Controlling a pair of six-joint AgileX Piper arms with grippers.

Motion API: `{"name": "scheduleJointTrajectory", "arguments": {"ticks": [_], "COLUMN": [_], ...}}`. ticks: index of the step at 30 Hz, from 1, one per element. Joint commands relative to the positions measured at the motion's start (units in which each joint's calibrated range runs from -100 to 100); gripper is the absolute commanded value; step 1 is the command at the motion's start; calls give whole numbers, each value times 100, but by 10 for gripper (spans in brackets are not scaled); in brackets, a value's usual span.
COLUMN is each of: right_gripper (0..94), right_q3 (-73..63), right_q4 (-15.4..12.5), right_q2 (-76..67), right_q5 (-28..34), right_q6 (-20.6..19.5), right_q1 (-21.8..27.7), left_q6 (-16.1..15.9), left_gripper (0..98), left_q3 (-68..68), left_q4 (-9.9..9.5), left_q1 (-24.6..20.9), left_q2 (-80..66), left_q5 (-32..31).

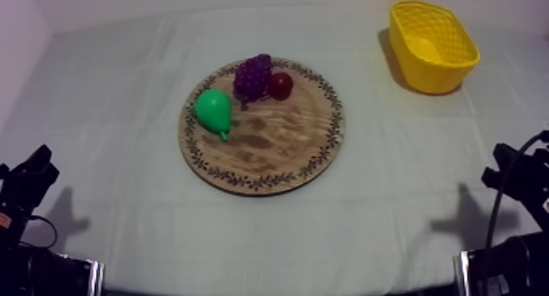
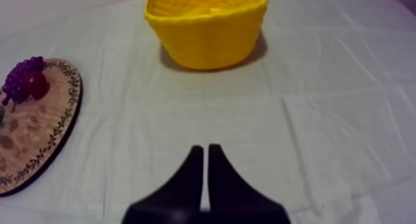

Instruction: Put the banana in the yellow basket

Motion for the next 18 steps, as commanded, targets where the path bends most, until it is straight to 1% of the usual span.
{"name": "scheduleJointTrajectory", "arguments": {"ticks": [1,6,8,11,13,15,18], "right_gripper": [4,4,4,4,4,4,4], "right_q3": [-22,-38,-21,31,45,52,56], "right_q4": [-74,-123,-129,-146,-152,-155,-156], "right_q2": [-96,-150,-156,-160,-160,-161,-161], "right_q5": [126,204,163,-85,-160,-196,-219], "right_q6": [125,251,475,919,1111,1190,1175], "right_q1": [15,125,150,166,171,173,174], "left_q6": [0,2,2,0,1,2,2], "left_gripper": [1,1,1,1,1,1,1], "left_q3": [3,3,3,3,3,3,3], "left_q4": [-1,-1,-1,-1,-1,-1,-1], "left_q1": [-3,-3,-3,-3,-3,-3,-3], "left_q2": [-3,-3,-3,-3,-3,-3,-3], "left_q5": [2,2,2,2,2,2,2]}}
